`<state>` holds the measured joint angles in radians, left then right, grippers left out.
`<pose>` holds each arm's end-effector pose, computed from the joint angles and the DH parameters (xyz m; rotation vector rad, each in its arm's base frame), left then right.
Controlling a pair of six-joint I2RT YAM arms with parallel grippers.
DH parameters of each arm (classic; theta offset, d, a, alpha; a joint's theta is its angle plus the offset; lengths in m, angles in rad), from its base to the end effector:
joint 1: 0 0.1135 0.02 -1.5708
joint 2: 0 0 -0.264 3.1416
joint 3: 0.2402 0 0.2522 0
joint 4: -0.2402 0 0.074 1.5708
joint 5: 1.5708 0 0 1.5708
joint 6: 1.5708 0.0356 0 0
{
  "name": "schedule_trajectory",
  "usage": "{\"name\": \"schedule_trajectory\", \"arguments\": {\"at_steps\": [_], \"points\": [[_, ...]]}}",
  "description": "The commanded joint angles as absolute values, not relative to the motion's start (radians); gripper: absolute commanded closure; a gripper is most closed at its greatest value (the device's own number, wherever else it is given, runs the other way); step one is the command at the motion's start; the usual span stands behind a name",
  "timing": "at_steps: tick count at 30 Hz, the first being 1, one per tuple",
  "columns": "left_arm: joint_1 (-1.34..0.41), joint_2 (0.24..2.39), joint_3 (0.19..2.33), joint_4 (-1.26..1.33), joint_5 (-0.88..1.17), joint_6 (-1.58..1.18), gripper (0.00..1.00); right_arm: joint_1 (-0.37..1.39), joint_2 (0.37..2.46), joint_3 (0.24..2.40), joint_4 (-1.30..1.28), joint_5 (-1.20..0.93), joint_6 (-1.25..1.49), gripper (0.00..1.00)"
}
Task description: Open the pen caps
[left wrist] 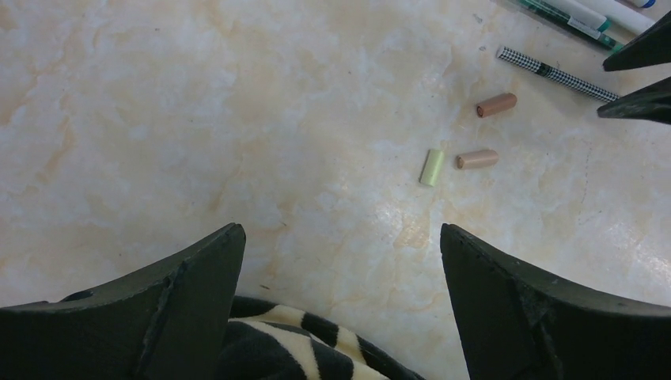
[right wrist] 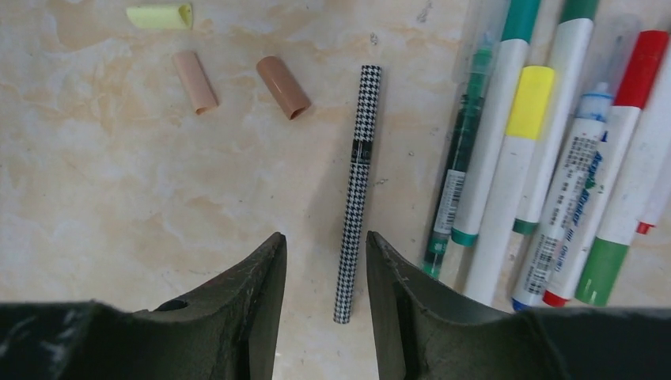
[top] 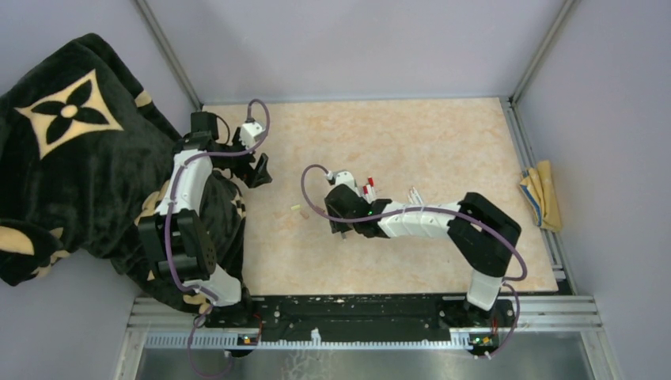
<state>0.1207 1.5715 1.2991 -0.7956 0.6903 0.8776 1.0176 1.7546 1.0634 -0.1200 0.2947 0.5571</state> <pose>0.3215 0.0162 0.2805 1.0685 2.1008 -0.4523 0.2030 0.3091 0.1848 -0.4047 2.3429 0.4226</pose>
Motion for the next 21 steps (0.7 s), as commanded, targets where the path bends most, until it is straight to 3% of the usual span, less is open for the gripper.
{"name": "schedule_trajectory", "arguments": {"at_steps": [1, 12, 19, 21], "points": [[0.150, 1.574, 1.327, -0.827, 0.759, 0.867, 0.01, 1.032, 1.828, 1.146, -0.117, 0.326, 0.526, 0.60], [0.157, 1.552, 1.316, -0.845, 0.779, 0.882, 0.01, 1.032, 1.911, 1.136, -0.124, 0.351, 0.499, 0.73], [0.156, 1.562, 1.291, -0.917, 0.876, 0.968, 0.01, 1.032, 1.868, 1.116, -0.130, 0.356, 0.497, 1.00], [0.151, 1.555, 1.258, -0.952, 0.926, 1.045, 0.01, 1.025, 1.828, 1.118, -0.122, 0.324, 0.490, 1.00]]}}
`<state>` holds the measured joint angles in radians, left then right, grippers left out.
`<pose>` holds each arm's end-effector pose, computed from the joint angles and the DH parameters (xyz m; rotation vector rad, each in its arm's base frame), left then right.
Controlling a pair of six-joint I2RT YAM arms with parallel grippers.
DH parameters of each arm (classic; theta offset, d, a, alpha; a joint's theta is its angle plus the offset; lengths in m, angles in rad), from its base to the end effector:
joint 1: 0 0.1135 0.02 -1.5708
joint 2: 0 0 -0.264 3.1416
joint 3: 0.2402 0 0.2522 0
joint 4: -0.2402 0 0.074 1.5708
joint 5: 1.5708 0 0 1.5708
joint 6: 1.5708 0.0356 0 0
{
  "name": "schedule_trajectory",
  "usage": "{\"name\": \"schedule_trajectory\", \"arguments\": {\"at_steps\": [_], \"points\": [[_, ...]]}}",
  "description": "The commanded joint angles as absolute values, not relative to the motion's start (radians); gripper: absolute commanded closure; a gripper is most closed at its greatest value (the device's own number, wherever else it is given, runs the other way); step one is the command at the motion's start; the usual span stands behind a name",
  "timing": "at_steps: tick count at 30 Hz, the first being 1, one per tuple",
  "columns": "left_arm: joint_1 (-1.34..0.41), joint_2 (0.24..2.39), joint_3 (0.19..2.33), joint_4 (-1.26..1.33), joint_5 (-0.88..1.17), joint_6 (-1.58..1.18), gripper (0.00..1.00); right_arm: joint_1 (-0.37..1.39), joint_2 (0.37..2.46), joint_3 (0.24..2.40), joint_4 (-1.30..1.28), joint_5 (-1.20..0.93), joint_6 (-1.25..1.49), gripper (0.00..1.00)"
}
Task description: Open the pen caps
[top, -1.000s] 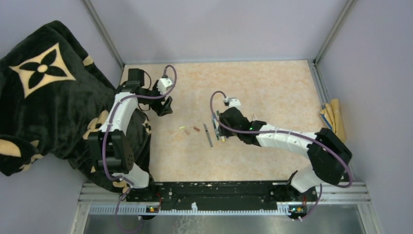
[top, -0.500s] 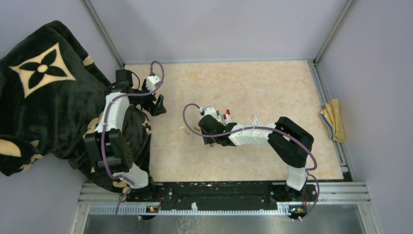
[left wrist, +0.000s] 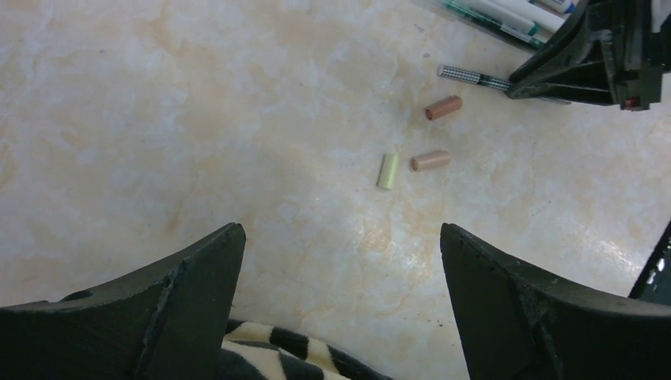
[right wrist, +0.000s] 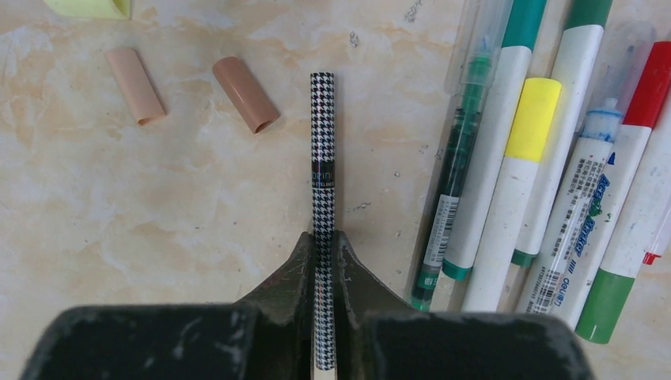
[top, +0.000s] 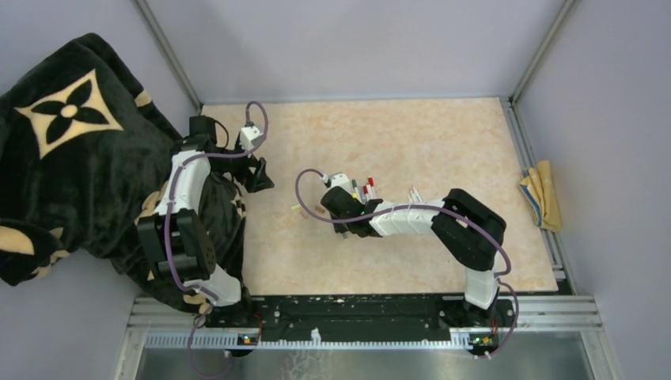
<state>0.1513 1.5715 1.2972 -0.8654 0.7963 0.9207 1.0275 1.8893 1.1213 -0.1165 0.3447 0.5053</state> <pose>0.3138 0.0221 0.2791 1.0678 2.0685 -0.5791 0.2112 0.3265 0.1540 -0.4758 2.3594 0.2940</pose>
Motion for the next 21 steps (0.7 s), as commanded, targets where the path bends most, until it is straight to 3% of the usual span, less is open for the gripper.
{"name": "schedule_trajectory", "arguments": {"at_steps": [1, 5, 10, 21], "points": [[0.147, 1.550, 1.241, -0.968, 0.948, 1.087, 0.01, 1.019, 1.807, 1.119, -0.120, 0.304, 0.485, 1.00], [0.103, 1.511, 1.175, -1.008, 0.993, 1.208, 0.01, 0.967, 1.729, 1.108, -0.091, 0.142, 0.475, 1.00], [-0.039, 1.475, 1.116, -0.976, 0.896, 1.254, 0.01, 0.885, 1.649, 1.083, -0.078, -0.115, 0.462, 1.00], [-0.252, 1.376, 1.062, -0.955, 0.794, 1.462, 0.01, 0.794, 1.634, 1.083, -0.171, -0.565, 0.372, 1.00]]}}
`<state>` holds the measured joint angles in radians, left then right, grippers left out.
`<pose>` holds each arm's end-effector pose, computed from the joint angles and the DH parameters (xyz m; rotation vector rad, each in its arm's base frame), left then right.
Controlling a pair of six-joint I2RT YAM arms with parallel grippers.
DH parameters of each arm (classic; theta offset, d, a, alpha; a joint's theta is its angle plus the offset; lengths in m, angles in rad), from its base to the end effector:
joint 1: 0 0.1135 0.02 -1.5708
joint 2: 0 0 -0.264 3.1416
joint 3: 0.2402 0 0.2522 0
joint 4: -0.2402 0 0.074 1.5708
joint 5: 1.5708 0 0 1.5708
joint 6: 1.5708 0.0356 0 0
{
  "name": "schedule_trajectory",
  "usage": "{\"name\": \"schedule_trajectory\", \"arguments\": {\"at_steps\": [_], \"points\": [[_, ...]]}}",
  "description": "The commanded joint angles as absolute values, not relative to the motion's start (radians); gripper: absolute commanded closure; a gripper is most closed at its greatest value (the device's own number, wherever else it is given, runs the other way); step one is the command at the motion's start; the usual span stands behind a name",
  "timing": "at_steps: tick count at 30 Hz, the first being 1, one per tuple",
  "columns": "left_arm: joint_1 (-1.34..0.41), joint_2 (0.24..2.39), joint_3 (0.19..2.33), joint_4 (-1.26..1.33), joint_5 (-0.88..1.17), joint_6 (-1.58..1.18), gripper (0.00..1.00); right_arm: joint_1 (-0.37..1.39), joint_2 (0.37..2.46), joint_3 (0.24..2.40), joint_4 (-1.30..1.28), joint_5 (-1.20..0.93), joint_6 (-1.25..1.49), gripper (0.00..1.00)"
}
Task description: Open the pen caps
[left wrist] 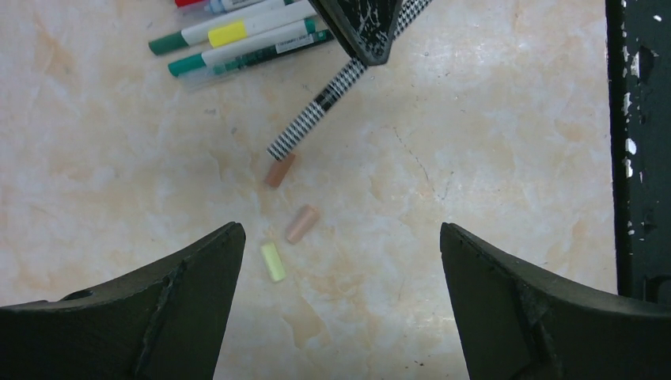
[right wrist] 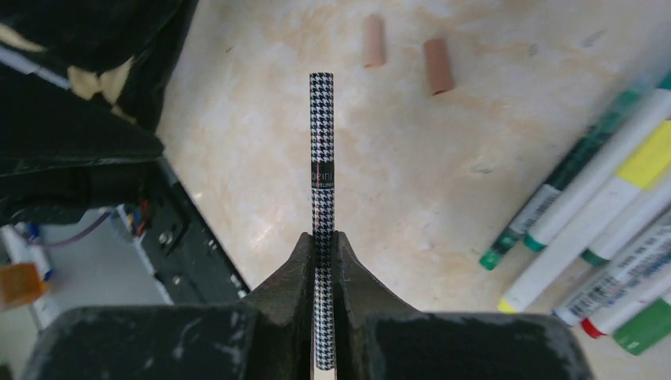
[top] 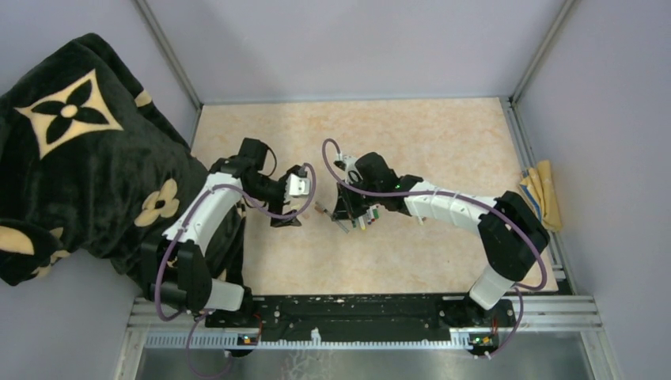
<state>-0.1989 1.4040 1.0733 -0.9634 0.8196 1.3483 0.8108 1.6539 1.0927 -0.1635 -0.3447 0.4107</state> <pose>0.2440 -0.0757 0.2565 1.7710 1.6067 -0.6896 0.2405 0.2705 0.2257 -0.6768 2.3692 0.9846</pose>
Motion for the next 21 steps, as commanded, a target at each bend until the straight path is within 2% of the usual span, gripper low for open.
{"name": "schedule_trajectory", "arguments": {"at_steps": [1, 8, 15, 18, 21], "points": [[-0.265, 1.369, 1.059, -0.955, 0.789, 1.471, 0.01, 0.789, 1.637, 1.078, -0.156, -0.600, 0.380, 1.00], [-0.357, 1.307, 1.023, -0.937, 0.744, 1.490, 0.07, 0.767, 1.674, 1.054, -0.011, -0.792, 0.486, 1.00], [-0.431, 1.279, 0.974, -0.896, 0.643, 1.476, 0.17, 0.763, 1.707, 1.077, 0.023, -0.858, 0.518, 1.00], [-0.453, 1.268, 0.953, -0.864, 0.608, 1.464, 0.26, 0.760, 1.710, 1.082, 0.015, -0.858, 0.513, 1.00], [-0.477, 1.266, 0.943, -0.830, 0.583, 1.439, 0.44, 0.754, 1.709, 1.074, 0.024, -0.859, 0.519, 1.00]]}}
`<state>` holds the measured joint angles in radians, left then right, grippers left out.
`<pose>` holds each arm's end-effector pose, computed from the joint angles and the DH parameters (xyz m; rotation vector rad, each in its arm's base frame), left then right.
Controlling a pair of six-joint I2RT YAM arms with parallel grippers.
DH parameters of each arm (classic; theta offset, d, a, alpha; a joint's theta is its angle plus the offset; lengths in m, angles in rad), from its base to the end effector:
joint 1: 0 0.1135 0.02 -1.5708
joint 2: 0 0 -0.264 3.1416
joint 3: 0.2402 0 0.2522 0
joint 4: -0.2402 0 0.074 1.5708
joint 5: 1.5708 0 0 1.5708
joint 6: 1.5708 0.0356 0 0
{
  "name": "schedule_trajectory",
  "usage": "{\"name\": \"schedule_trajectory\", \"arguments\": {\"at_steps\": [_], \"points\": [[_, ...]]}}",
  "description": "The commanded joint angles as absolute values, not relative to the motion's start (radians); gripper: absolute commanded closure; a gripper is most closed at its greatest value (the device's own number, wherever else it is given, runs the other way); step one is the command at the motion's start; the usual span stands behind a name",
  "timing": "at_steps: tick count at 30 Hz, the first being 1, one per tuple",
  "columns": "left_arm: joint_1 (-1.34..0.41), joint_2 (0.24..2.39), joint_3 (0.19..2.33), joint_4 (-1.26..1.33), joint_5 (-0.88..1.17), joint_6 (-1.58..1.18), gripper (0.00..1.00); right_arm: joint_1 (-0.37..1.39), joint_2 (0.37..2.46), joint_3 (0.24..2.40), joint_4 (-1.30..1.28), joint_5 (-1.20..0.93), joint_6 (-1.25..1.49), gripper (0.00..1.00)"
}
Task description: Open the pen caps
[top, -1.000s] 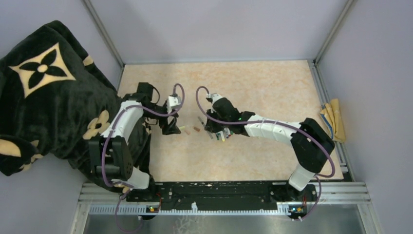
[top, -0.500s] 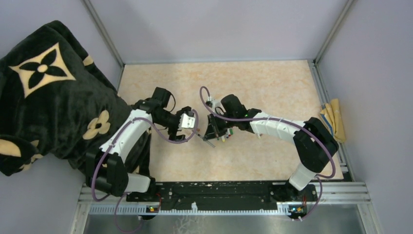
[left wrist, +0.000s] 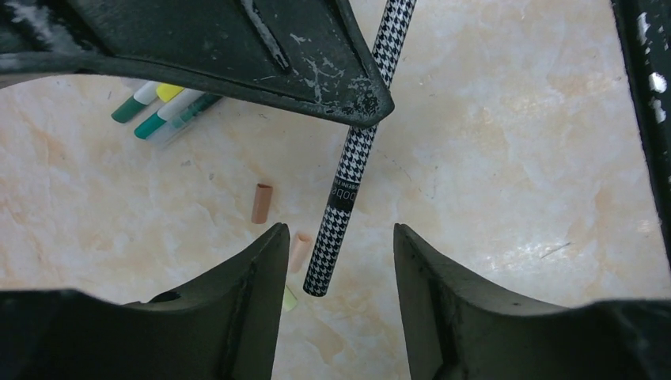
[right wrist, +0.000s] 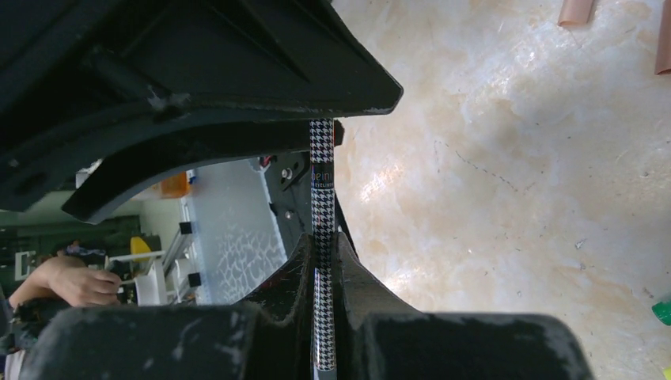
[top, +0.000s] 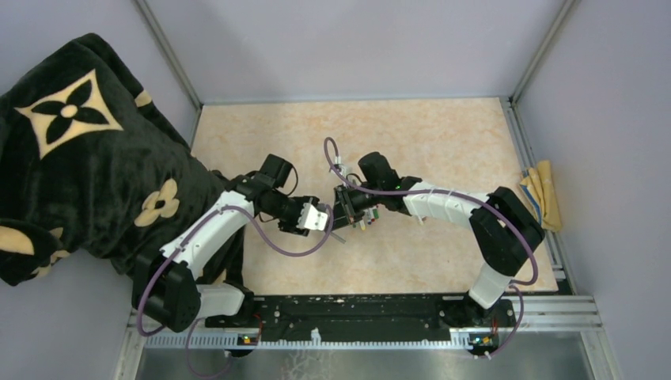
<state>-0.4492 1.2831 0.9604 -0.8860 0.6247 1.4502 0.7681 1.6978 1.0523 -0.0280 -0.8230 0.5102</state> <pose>0.2007 -0.1199 0.2497 2.1110 1.3295 -0.4868 0.2422 0.2703 0.2147 -0.8205 2.3494 1.5524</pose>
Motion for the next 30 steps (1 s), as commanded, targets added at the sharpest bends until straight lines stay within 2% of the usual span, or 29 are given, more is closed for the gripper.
{"name": "schedule_trajectory", "arguments": {"at_steps": [1, 6, 7, 9, 10, 12, 14, 18, 19, 21, 25, 30], "points": [[-0.484, 1.267, 0.940, -0.820, 0.570, 1.433, 0.47, 0.752, 1.709, 1.071, 0.028, -0.859, 0.520, 1.00], [-0.512, 1.271, 0.935, -0.778, 0.542, 1.400, 0.68, 0.752, 1.720, 1.074, 0.019, -0.845, 0.520, 1.00], [-0.515, 1.269, 0.936, -0.772, 0.541, 1.395, 0.73, 0.752, 1.723, 1.074, 0.017, -0.844, 0.521, 0.95], [-0.520, 1.270, 0.938, -0.756, 0.538, 1.384, 0.83, 0.753, 1.728, 1.069, 0.034, -0.847, 0.536, 0.77], [-0.520, 1.271, 0.942, -0.754, 0.538, 1.377, 0.88, 0.753, 1.731, 1.064, 0.047, -0.849, 0.547, 0.73], [-0.520, 1.276, 0.947, -0.750, 0.543, 1.365, 0.94, 0.752, 1.735, 1.049, 0.086, -0.854, 0.574, 0.68], [-0.520, 1.280, 0.950, -0.744, 0.544, 1.356, 0.98, 0.752, 1.741, 1.034, 0.134, -0.866, 0.609, 0.67], [-0.521, 1.290, 0.958, -0.742, 0.548, 1.342, 1.00, 0.754, 1.755, 1.010, 0.227, -0.881, 0.669, 0.66], [-0.521, 1.291, 0.960, -0.743, 0.545, 1.341, 1.00, 0.754, 1.757, 1.008, 0.230, -0.875, 0.672, 0.67], [-0.521, 1.294, 0.959, -0.745, 0.537, 1.346, 1.00, 0.754, 1.758, 1.009, 0.229, -0.865, 0.670, 0.75], [-0.522, 1.296, 0.945, -0.739, 0.486, 1.372, 1.00, 0.752, 1.740, 1.014, 0.176, -0.828, 0.637, 1.00], [-0.520, 1.304, 0.928, -0.691, 0.339, 1.387, 1.00, 0.744, 1.698, 1.011, 0.074, -0.756, 0.576, 1.00]]}}
